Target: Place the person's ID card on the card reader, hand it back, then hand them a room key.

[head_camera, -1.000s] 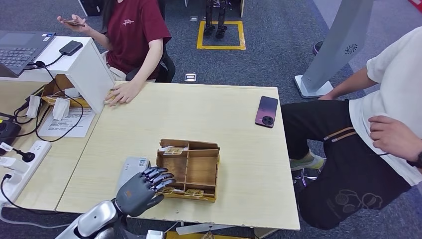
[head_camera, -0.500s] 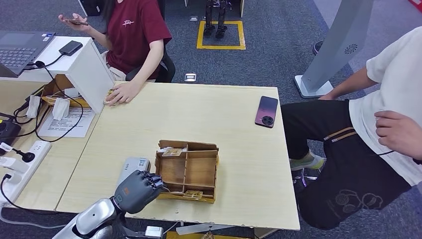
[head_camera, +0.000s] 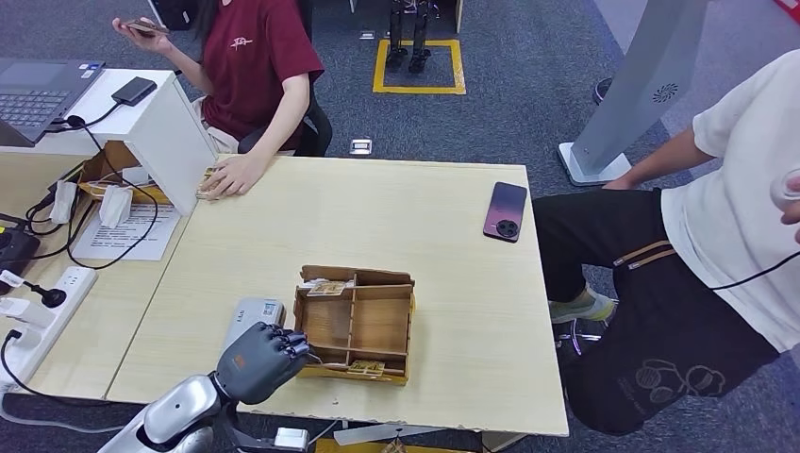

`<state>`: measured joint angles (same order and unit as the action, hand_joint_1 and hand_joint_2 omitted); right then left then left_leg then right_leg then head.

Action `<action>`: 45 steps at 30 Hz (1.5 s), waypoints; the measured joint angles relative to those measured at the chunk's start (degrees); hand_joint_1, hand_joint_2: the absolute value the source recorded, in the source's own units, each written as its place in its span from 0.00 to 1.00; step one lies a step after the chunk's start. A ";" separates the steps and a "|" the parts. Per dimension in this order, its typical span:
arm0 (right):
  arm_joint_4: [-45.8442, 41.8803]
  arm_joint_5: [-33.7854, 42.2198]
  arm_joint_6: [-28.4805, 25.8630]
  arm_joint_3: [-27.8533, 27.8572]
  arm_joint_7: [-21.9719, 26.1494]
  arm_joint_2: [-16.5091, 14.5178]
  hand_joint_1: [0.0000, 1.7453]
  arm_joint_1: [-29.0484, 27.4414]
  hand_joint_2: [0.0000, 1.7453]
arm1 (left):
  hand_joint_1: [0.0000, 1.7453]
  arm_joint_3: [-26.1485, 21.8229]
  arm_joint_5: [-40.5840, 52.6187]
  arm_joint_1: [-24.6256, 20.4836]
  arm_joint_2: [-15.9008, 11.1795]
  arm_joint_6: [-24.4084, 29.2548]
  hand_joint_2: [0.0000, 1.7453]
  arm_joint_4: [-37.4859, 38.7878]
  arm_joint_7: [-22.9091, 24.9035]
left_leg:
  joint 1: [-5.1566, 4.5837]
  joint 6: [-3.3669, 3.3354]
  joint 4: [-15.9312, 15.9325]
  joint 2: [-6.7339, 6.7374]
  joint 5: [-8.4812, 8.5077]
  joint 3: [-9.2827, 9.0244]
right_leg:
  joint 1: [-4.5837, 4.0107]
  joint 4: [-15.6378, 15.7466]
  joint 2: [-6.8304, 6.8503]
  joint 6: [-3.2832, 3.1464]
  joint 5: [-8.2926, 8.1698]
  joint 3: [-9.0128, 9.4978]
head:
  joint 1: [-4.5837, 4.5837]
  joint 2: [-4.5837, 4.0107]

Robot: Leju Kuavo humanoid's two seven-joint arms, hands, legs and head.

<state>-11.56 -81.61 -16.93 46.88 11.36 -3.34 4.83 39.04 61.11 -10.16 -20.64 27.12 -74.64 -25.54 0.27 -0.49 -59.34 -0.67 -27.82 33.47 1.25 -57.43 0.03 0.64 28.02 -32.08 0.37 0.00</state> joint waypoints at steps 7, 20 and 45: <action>0.00 -0.12 -0.02 0.01 -0.17 0.01 0.00 0.03 1.00 | 1.00 -0.47 -5.37 -1.96 -1.37 -1.21 1.00 -3.27 -0.72 | 0.02 0.02 -0.01 -0.02 0.06 0.01 | -0.01 -0.01 0.02 0.00 -0.01 -0.01 | -0.01 0.01; 0.00 0.04 -0.08 0.61 -0.21 0.07 0.00 0.06 1.00 | 1.00 -17.36 -13.93 -14.04 -9.27 -6.59 1.00 -10.74 1.86 | 0.22 0.13 -0.01 -0.01 0.16 0.02 | -0.19 -0.06 0.01 -0.11 -0.10 -0.02 | 0.01 0.00; 0.00 -0.51 1.02 1.10 -1.37 -0.02 0.00 0.95 1.00 | 1.00 -22.95 -8.72 -28.18 -6.82 -5.36 1.00 5.86 8.21 | 0.23 0.20 -0.02 -0.05 0.30 0.04 | -0.21 -0.05 0.05 -0.17 -0.19 -0.04 | -0.02 0.01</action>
<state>-11.56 -82.12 -15.91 47.99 9.99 -3.37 5.78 16.09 52.39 -38.34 -27.46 21.77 -68.78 -17.33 0.50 -0.30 -59.36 -0.73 -27.52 33.50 1.04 -57.49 0.08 0.48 27.83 -32.12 0.35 0.01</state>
